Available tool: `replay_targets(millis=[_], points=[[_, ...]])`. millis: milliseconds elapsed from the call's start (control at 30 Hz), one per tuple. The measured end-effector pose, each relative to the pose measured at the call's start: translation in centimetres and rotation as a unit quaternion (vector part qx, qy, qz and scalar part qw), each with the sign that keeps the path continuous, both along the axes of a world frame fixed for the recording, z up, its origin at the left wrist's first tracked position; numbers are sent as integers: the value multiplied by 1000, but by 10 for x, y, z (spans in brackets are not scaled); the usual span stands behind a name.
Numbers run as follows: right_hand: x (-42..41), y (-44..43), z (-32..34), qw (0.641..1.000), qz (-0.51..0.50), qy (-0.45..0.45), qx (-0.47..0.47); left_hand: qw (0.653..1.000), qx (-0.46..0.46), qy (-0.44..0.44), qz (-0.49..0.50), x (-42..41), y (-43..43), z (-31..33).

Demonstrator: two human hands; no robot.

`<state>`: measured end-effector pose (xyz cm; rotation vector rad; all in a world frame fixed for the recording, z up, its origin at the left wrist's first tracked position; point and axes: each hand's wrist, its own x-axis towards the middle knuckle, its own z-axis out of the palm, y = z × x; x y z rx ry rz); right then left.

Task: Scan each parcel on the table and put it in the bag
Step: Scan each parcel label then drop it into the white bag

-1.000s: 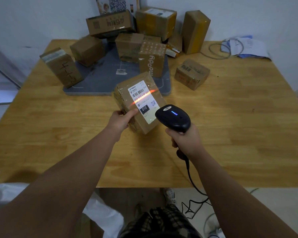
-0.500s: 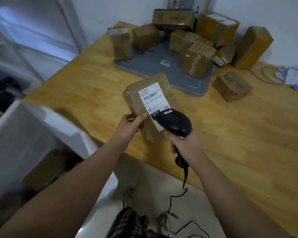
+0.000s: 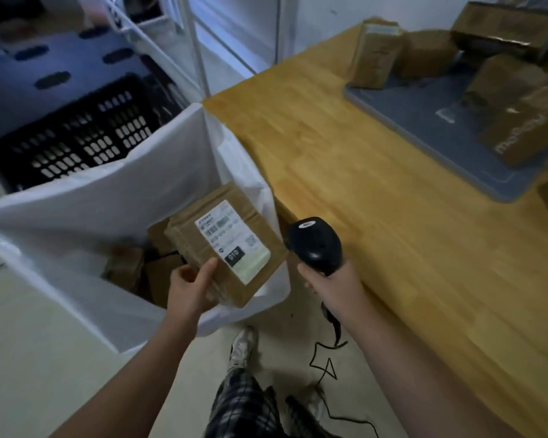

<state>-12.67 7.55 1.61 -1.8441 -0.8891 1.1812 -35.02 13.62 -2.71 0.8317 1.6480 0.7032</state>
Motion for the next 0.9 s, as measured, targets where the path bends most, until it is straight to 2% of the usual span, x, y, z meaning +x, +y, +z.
replay_targets(millis=[100,233,367,500,633,767,900], points=[[-17,42,-12,998,-9,-53,21,998,6,62,26,-30,33,-13],[-32,99,-49,992,-10,-109,64,994,-22,105,-1,-55,88,-33],[-48,129,-66,990,-55,-109,69,993,-41,111,-24,-60,130,-54],[-62,148,-93,979,-57,-166,104,993,-61,96,-43,-62,152,-80],[-69,166,-111,968,-57,-226,94,992,-76,88,-53,-66,160,-95],[-63,170,-97,972,-48,-219,63,991,-90,88,-47,-69,165,-95],[-45,155,-53,983,-12,-184,18,978,-104,164,-74,-70,169,-87]])
